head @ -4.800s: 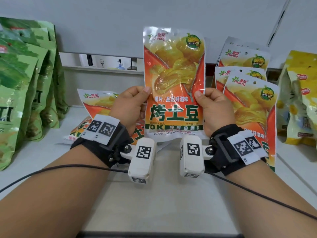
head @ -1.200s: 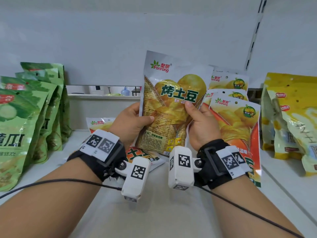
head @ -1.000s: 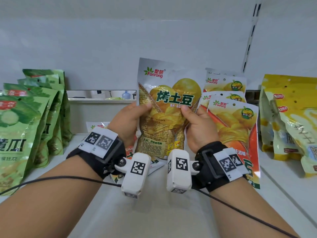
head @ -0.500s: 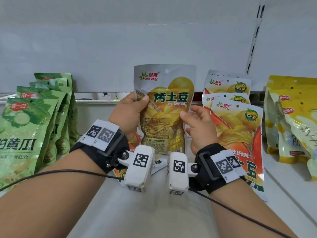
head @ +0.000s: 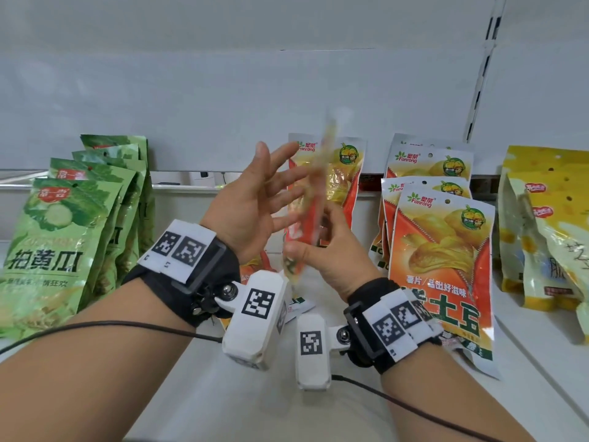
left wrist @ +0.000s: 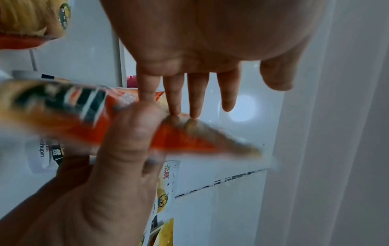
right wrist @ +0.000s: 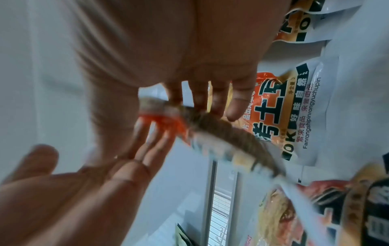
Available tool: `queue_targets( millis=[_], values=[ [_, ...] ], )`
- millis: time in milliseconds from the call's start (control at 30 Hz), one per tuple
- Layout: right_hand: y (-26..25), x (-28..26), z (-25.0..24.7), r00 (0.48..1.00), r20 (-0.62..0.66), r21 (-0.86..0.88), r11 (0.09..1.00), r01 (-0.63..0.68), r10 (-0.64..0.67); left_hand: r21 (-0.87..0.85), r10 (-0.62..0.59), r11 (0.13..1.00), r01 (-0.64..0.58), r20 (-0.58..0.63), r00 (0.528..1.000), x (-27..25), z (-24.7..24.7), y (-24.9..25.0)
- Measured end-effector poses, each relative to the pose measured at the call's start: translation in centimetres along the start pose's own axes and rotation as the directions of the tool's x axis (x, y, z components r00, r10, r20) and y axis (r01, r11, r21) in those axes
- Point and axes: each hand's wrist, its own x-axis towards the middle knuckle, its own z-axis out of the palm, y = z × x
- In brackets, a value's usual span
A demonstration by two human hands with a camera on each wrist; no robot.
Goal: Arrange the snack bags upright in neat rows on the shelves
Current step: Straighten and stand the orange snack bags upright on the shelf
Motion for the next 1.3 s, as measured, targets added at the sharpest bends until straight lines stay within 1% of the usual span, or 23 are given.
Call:
queue_targets(
  millis=[67, 100, 167, 233, 267, 367, 433, 500, 567, 633, 733, 833, 900, 1000, 1067, 1100, 1167, 1233, 1267, 1300],
  values=[
    [0.1, 0.2, 0.1, 0.996, -0.092, 0.008, 1.000, -0.012, 0.012, 0.022, -0.016, 1.000, 0.015, 0.017, 1.000, -0.1, -0.3, -0.1],
    [0.1, 0.2, 0.0, 0.990, -0.137, 0.031, 0.999, -0.029, 0.033, 0.040, -0.009, 0.999, 0.010, -0.010, 1.000, -0.2, -0.5, -0.3],
    [0.2, 0.3, -0.2, 0.984, -0.165, 0.105, 0.993, -0.058, 0.075, 0.145, 0.038, 0.989, -0.023, -0.105, 0.994, -0.2, -0.7, -0.8],
    [0.2, 0.4, -0.4, 0.982, -0.171, 0.151, 0.987, -0.056, 0.082, 0.260, 0.077, 0.965, -0.029, -0.178, 0.981, 0.0, -1.4, -1.5],
    [0.2, 0.4, -0.5, 0.982, -0.171, 0.169, 0.984, -0.050, 0.080, 0.270, 0.061, 0.963, -0.005, -0.199, 0.978, 0.1, -1.9, -1.9],
    [0.2, 0.4, -0.4, 0.987, -0.136, 0.236, 0.970, -0.049, 0.082, 0.262, -0.071, 0.958, 0.119, -0.186, 0.980, -0.2, -3.4, -3.0],
    [0.2, 0.4, -0.3, 0.988, -0.113, 0.267, 0.961, -0.072, 0.105, 0.290, -0.104, 0.944, 0.155, -0.185, 0.977, -0.5, -4.2, -3.5],
    [0.1, 0.3, -0.1, 0.987, -0.100, 0.296, 0.951, -0.094, 0.129, 0.273, -0.090, 0.951, 0.146, -0.207, 0.974, -0.6, -4.8, -3.9],
    [0.1, 0.3, 0.1, 0.986, -0.087, 0.324, 0.940, -0.107, 0.142, 0.291, -0.068, 0.947, 0.136, -0.232, 0.970, -0.8, -5.1, -3.9],
    [0.1, 0.3, -0.1, 0.984, -0.095, 0.329, 0.938, -0.114, 0.153, 0.287, -0.050, 0.949, 0.133, -0.277, 0.960, -1.2, -5.6, -3.8],
    [0.4, 0.5, -0.7, 0.972, -0.151, 0.288, 0.949, -0.131, 0.180, 0.228, -0.047, 0.962, 0.151, -0.406, 0.913, -1.6, -7.2, -3.2],
    [0.9, 0.7, -0.9, 0.958, -0.187, 0.261, 0.951, -0.167, 0.219, 0.185, -0.049, 0.966, 0.180, -0.554, 0.831, -2.0, -9.7, -2.7],
    [1.2, 0.7, -0.6, 0.951, -0.190, 0.221, 0.954, -0.200, 0.244, 0.197, -0.045, 0.957, 0.212, -0.621, 0.782, -2.4, -11.3, -2.4],
    [1.5, 0.7, 0.1, 0.944, -0.209, 0.159, 0.962, -0.224, 0.255, 0.206, -0.098, 0.929, 0.309, -0.667, 0.739, -3.1, -12.9, -2.4],
    [1.6, 0.9, 0.3, 0.933, -0.257, 0.112, 0.966, -0.231, 0.253, 0.255, -0.091, 0.897, 0.361, -0.693, 0.715, -3.3, -13.6, -2.7],
    [1.6, 1.0, 0.3, 0.924, -0.289, 0.088, 0.968, -0.234, 0.250, 0.306, -0.073, 0.865, 0.398, -0.708, 0.703, -3.3, -13.7, -2.7],
    [1.7, 1.6, 0.1, 0.904, -0.357, 0.053, 0.971, -0.233, 0.236, 0.426, -0.012, 0.791, 0.439, -0.706, 0.708, -3.2, -13.9, -2.5],
    [1.6, 2.2, -0.2, 0.882, -0.420, 0.011, 0.973, -0.230, 0.214, 0.537, 0.058, 0.715, 0.448, -0.684, 0.728, -3.0, -13.4, -1.9],
    [1.5, 2.6, -0.4, 0.869, -0.450, -0.011, 0.972, -0.235, 0.205, 0.560, 0.071, 0.707, 0.431, -0.663, 0.745, -2.8, -13.0, -1.5],
    [1.5, 3.0, -0.6, 0.856, -0.476, -0.030, 0.969, -0.245, 0.201, 0.565, 0.071, 0.719, 0.406, -0.640, 0.765, -2.5, -12.5, -1.2]
  ],
)
